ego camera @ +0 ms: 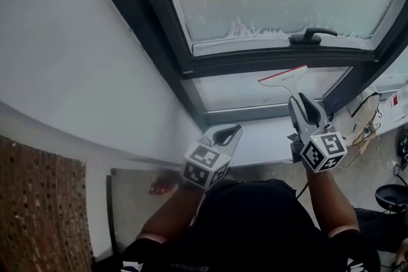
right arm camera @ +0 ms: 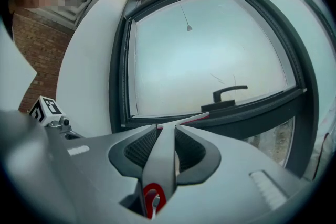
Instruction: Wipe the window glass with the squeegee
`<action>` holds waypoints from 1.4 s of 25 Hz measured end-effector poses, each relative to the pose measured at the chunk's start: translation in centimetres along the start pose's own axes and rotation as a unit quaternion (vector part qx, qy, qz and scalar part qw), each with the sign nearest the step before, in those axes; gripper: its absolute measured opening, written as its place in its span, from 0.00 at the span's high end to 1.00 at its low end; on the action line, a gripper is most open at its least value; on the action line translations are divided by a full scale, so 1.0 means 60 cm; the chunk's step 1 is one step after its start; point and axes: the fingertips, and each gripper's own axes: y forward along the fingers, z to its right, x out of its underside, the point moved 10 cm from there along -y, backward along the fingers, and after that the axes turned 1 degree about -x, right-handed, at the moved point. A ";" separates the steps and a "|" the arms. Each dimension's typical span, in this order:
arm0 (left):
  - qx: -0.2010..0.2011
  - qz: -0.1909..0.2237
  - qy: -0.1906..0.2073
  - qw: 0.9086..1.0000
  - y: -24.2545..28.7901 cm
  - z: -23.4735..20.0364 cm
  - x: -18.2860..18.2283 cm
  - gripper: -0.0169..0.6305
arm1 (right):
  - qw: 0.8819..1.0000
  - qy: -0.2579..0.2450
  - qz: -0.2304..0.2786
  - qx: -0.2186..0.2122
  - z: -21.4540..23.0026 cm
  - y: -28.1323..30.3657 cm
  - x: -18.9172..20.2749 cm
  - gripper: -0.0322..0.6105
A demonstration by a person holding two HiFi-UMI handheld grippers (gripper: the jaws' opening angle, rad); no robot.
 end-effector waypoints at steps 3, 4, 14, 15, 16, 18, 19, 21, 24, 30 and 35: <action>-0.021 0.008 -0.007 1.000 0.003 0.031 -0.006 0.97 | 1.000 0.000 -0.025 -0.017 0.019 -0.043 0.021 0.75; -0.028 0.009 -0.011 0.999 0.006 0.045 -0.008 0.97 | 0.999 -0.002 -0.033 -0.024 0.027 -0.059 0.027 0.75; -0.083 0.031 -0.045 0.995 0.077 0.237 0.015 0.97 | 0.996 0.013 -0.061 -0.065 0.146 -0.257 0.060 0.75; -0.085 0.028 -0.052 0.995 0.081 0.265 0.014 0.97 | 0.996 0.016 -0.064 -0.068 0.156 -0.278 0.067 0.75; -0.087 0.027 -0.056 0.994 0.086 0.291 0.017 0.97 | 0.995 0.019 -0.068 -0.071 0.165 -0.298 0.074 0.75; -0.093 0.029 -0.060 0.993 0.094 0.336 0.028 0.97 | 0.994 0.022 -0.072 -0.077 0.179 -0.333 0.087 0.75; -0.096 0.031 -0.061 0.993 0.098 0.356 0.033 0.97 | 0.994 0.024 -0.073 -0.081 0.185 -0.348 0.092 0.75; -0.104 0.035 -0.065 0.992 0.101 0.395 0.042 0.97 | 0.993 0.032 -0.076 -0.088 0.192 -0.376 0.100 0.75; -0.107 0.033 -0.074 0.991 0.093 0.447 0.050 0.97 | 0.990 0.051 -0.086 -0.099 0.187 -0.416 0.106 0.75; -0.120 0.021 -0.076 0.990 0.056 0.492 0.049 0.97 | 0.989 0.061 -0.086 -0.105 0.175 -0.474 0.095 0.75; -0.110 0.018 -0.081 0.990 0.044 0.490 0.052 0.97 | 0.991 0.070 -0.079 -0.080 0.172 -0.488 0.096 0.75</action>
